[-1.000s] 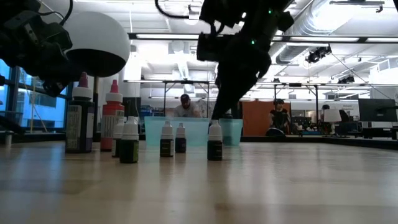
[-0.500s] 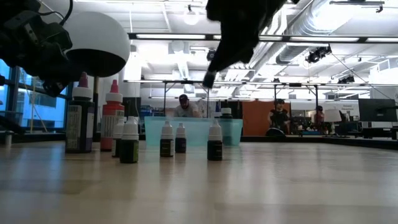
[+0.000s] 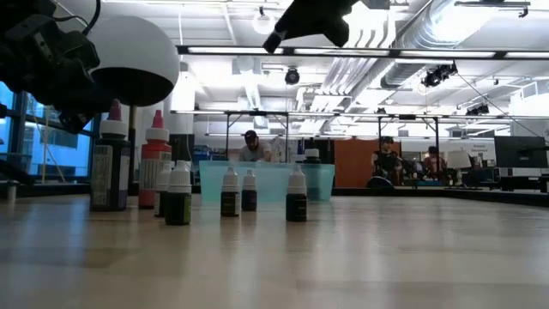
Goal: Pick & Place food coloring
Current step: Put the small purple dye bottle in the green bin
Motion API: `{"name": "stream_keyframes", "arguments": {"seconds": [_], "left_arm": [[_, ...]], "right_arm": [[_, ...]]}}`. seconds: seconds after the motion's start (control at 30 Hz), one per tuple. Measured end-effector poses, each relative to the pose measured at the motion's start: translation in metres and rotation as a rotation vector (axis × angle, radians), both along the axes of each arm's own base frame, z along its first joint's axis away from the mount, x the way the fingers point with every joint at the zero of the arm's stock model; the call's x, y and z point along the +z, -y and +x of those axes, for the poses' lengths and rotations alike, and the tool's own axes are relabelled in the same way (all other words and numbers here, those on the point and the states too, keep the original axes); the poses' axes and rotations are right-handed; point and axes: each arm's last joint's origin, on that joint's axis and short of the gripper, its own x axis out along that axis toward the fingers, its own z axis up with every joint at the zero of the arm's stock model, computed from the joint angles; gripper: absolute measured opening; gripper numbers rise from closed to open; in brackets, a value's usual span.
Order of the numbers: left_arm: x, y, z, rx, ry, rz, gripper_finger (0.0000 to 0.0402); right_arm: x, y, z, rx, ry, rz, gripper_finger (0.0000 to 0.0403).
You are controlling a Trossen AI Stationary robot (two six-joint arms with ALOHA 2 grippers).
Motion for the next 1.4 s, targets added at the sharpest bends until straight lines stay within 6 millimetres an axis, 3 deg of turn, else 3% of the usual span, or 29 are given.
{"name": "stream_keyframes", "arguments": {"seconds": [0.17, 0.6, 0.73, 1.1, 1.27, 1.4], "left_arm": [[0.000, 0.000, 0.000, 0.000, 0.000, 0.000, 0.0000], [0.000, 0.000, 0.000, 0.000, 0.000, 0.000, 0.0000], [0.000, 0.000, 0.000, 0.000, 0.000, 0.000, 0.0000], [0.000, 0.000, 0.000, 0.000, 0.000, 0.000, 0.0000], [0.000, 0.000, 0.000, 0.000, 0.000, 0.000, 0.0000], [0.000, 0.000, 0.000, 0.000, 0.000, 0.000, 0.0000]], "right_arm": [[0.025, 0.012, 0.003, -0.028, 0.070, -0.028, 0.0056], [0.119, 0.049, -0.007, -0.194, 0.240, -0.246, 0.0054], [0.135, 0.064, -0.007, -0.237, 0.215, -0.264, 0.0055], [0.140, 0.110, 0.016, -0.292, 0.062, -0.245, 0.0057], [0.130, 0.135, 0.029, -0.369, 0.048, -0.162, 0.0060], [0.108, 0.155, 0.043, -0.416, 0.000, -0.099, 0.0058]]}}
